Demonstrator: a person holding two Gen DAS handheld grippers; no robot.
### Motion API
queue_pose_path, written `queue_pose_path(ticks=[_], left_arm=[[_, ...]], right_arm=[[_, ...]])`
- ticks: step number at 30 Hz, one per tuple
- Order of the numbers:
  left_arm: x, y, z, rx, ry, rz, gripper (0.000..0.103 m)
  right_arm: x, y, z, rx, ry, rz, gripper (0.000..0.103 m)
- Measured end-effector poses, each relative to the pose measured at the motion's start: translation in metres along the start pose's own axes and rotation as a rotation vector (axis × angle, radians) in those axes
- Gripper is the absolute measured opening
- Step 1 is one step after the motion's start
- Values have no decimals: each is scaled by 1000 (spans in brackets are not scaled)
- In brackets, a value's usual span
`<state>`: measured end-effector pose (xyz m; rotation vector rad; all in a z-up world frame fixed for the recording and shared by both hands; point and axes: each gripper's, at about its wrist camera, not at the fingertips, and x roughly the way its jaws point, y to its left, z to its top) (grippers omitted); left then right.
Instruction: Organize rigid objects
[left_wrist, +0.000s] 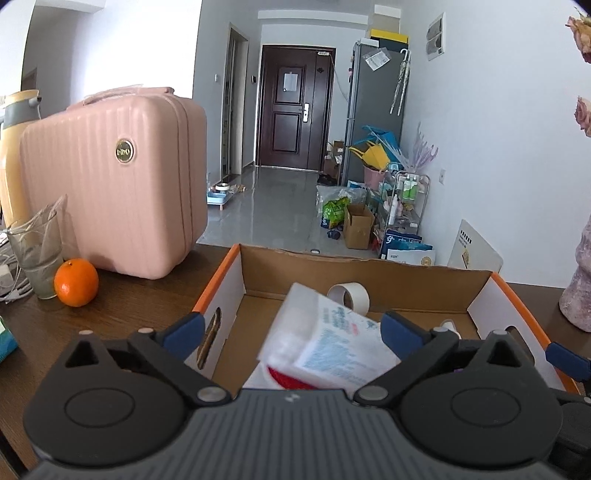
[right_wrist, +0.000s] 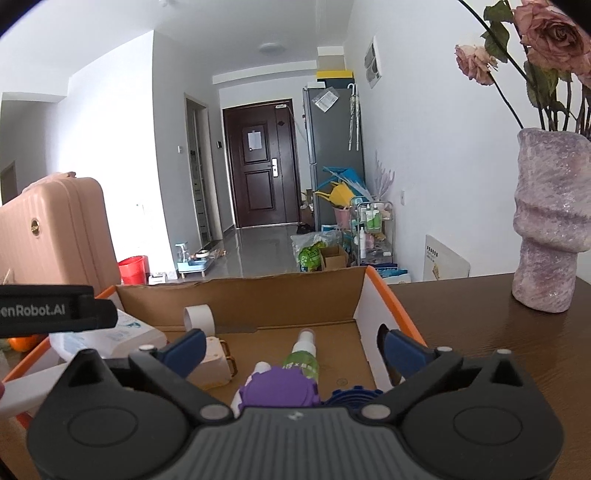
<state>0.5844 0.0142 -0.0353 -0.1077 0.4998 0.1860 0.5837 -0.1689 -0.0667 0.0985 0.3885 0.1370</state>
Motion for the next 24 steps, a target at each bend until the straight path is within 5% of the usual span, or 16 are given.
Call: queue_pose_path(ticks=[11,24], left_arm=[[-28,0,1,9,-55,-17,103],[-119,10,-17,50,-128,-38,103]], right_arm=[[-17,-2,1,-5,-33,-11,103],[-105,-3,-9,-9,-98,-26,103]])
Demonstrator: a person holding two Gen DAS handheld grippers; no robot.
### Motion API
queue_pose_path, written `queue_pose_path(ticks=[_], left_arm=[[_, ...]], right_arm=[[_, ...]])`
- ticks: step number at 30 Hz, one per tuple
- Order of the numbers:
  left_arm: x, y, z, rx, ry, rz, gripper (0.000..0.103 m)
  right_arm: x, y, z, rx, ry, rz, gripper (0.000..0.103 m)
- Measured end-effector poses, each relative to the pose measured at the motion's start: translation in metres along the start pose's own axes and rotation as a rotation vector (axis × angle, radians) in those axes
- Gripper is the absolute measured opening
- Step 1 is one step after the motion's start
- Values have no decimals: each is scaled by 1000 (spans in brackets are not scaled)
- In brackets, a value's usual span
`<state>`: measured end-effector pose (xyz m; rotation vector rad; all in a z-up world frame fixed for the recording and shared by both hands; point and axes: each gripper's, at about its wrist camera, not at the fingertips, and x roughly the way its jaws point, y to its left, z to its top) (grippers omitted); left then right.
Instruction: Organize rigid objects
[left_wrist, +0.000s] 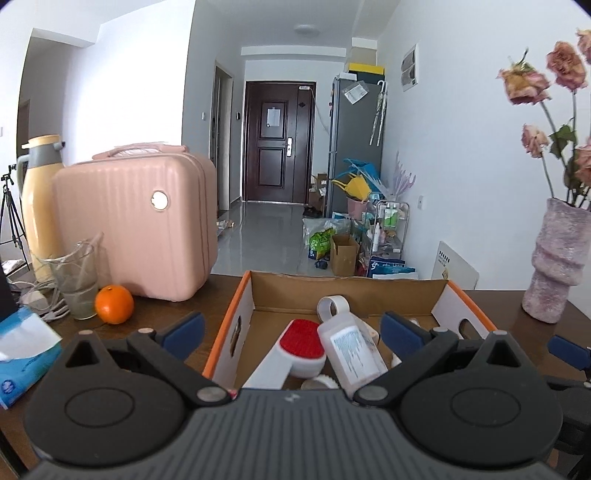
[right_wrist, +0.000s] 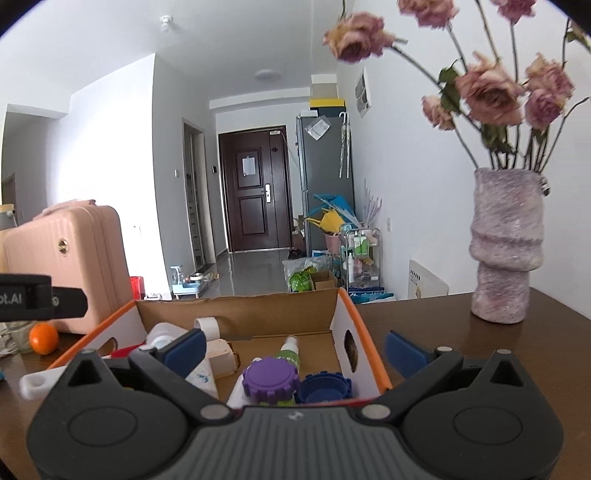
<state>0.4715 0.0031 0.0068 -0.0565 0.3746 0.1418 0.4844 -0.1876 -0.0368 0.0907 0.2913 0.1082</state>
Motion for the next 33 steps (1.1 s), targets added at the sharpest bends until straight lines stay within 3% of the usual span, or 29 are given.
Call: queue_pose_path(ticks=[15,28,33], left_arm=[[-109,23,-18,14,-43,-9,103],[-237,54,-46,56,-147,-40,103],[-271,69,-60,43,-142,-33,103]], right_arm=[[-112,8,-4,1,-44,9,103],[-253,19,-15,-48,-103,-4,103],[-303,21,-25,-56,-123,-6,103]])
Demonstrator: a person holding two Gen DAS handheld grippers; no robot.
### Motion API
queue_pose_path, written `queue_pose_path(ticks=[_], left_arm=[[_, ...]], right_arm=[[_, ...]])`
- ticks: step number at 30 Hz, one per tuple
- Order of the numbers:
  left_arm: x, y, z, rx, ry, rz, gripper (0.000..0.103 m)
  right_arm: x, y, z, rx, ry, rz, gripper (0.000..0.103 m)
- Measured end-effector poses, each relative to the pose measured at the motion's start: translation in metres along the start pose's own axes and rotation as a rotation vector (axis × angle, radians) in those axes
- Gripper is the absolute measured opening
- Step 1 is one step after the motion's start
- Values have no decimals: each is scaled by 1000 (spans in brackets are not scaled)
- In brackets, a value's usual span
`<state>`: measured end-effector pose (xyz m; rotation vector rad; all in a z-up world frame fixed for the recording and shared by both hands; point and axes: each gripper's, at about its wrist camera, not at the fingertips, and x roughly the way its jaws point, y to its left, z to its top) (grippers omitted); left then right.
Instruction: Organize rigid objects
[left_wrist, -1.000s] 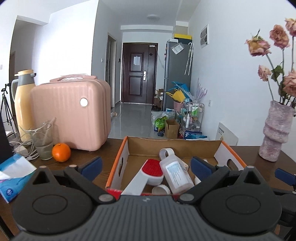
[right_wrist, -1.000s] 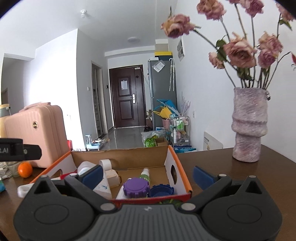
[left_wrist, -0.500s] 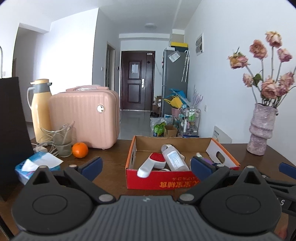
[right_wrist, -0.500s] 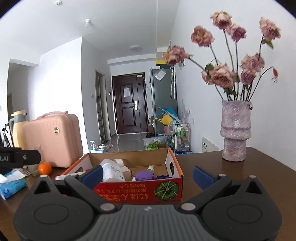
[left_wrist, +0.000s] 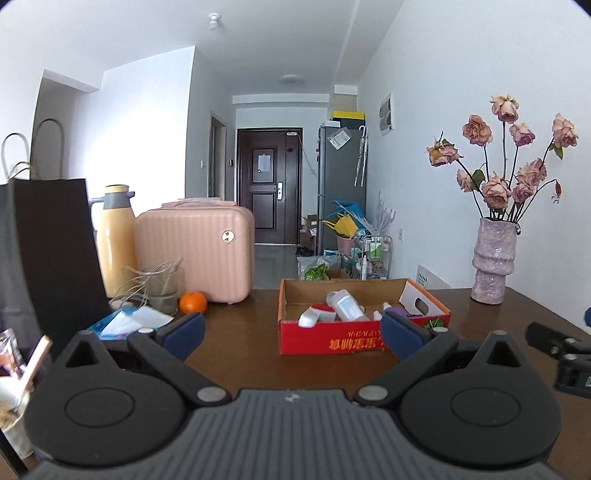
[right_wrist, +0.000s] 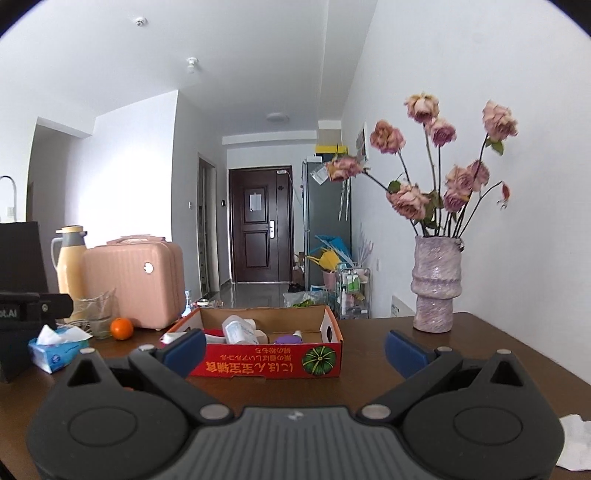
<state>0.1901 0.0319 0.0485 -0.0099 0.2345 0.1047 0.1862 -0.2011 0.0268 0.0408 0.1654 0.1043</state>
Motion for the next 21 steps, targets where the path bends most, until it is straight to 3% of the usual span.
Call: queue_pose_path(ticks=[10,21], left_arm=[[-42,16,-35,7,58,36,103],[-75,18,-46,-8,43,24,103]], right_arm=[[-66,-3,-23,10,18,-30,103],[-84,5,-30,5,22,-8,103]])
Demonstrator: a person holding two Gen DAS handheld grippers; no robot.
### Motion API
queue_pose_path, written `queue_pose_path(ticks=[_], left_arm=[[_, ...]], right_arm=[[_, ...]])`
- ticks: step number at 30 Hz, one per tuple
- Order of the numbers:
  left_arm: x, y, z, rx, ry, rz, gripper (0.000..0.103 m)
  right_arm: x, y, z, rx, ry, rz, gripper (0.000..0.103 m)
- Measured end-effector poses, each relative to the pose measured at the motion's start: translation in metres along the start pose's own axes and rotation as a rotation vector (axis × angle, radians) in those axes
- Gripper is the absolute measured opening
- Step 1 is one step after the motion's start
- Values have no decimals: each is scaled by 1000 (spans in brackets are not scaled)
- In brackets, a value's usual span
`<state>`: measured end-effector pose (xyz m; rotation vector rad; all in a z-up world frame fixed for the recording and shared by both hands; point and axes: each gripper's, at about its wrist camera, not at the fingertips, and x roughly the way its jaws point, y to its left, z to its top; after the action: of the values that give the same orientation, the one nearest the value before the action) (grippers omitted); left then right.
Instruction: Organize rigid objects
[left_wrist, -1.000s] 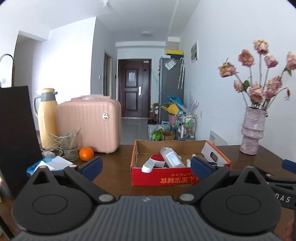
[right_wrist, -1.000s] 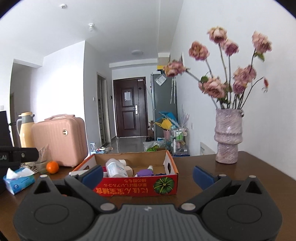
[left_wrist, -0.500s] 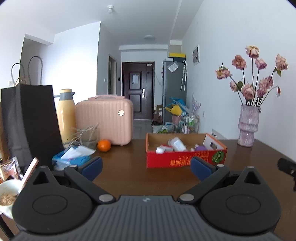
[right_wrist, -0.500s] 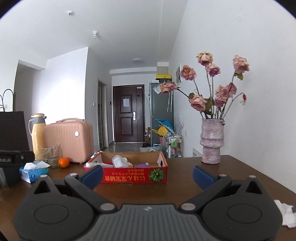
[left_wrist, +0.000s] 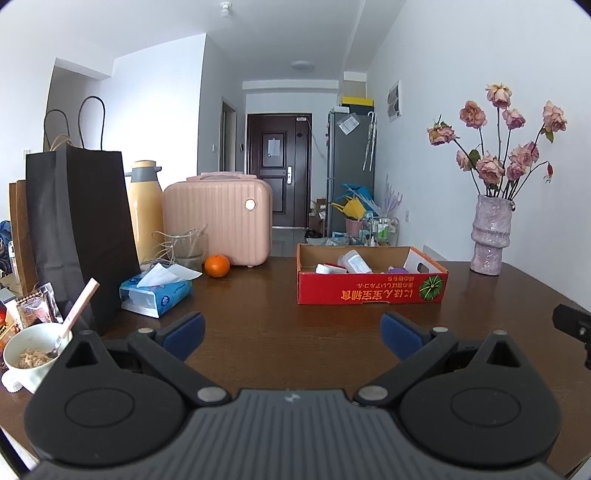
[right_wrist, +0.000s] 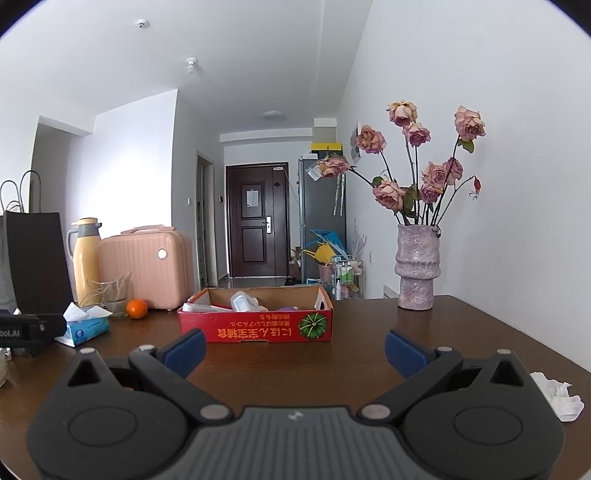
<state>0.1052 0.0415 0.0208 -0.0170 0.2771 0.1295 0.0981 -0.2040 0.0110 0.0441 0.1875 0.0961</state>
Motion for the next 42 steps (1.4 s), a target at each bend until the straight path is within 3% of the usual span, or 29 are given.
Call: queue_pose_path(ticks=[42], left_arm=[[-4,0,-3,3,-5,-6,103]], right_arm=[[1,6,-2,-12,13,11,103]])
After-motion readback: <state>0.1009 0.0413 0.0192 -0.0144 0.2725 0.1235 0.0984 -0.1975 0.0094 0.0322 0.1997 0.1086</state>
